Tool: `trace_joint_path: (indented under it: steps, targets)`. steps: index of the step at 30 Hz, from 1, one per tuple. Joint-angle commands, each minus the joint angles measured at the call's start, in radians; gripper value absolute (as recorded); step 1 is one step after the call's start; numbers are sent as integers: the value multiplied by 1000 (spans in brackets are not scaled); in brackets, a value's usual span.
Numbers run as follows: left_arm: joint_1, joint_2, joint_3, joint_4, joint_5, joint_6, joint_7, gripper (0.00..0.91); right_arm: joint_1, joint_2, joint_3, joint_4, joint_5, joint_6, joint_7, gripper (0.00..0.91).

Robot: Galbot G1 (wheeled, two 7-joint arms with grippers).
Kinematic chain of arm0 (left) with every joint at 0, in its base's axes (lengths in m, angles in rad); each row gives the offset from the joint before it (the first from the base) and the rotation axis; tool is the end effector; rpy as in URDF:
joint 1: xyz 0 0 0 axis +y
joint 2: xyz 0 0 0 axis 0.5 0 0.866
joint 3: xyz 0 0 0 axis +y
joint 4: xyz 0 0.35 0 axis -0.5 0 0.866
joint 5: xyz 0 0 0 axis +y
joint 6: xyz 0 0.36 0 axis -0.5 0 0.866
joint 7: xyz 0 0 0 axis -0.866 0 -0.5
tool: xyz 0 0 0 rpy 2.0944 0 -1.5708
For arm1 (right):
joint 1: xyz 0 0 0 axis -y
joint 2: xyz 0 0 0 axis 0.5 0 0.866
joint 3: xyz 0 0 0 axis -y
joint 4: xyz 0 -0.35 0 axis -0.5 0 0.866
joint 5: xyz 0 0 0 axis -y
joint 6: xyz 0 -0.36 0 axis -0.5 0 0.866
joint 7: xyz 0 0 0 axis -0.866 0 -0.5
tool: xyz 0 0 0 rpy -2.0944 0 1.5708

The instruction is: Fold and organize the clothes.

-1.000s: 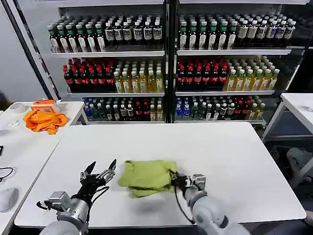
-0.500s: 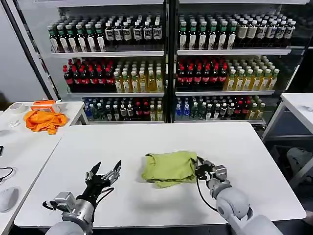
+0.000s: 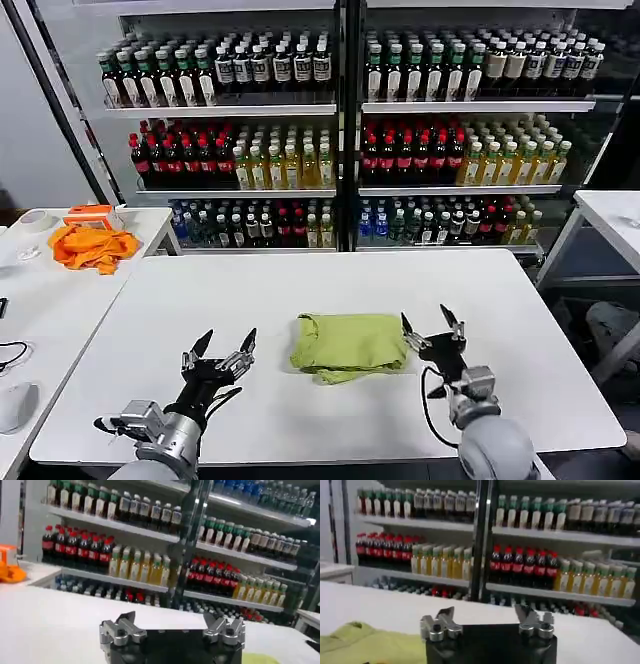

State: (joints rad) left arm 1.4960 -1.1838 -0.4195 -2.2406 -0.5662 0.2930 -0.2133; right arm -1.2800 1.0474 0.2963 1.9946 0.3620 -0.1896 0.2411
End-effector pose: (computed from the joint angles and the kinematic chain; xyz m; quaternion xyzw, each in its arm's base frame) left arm 0.1973 0.0206 -0.2373 -0.0813 -0.9859 0.1061 0.1010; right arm 0.2622 -0.0369 -0.2799 0.0718 -0.9940 0.0579 0.0586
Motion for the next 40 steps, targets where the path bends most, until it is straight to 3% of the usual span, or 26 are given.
trace_joint_path:
  steps: [1, 4, 9, 40]
  targets:
    - [6, -21, 0, 10, 155, -34, -2, 907, -286, 90, 167, 152, -60, 86, -41, 907]
    - [-5, -33, -12, 16, 194, -35, 0, 907, -312, 98, 182, 168, -9, 72, -46, 907]
    - [9, -31, -22, 24, 226, -16, 22, 907, -306, 100, 182, 165, -6, 70, -49, 907]
    - [22, -2, -8, 23, 293, 6, 85, 907, -265, 80, 179, 165, -77, 60, -83, 907]
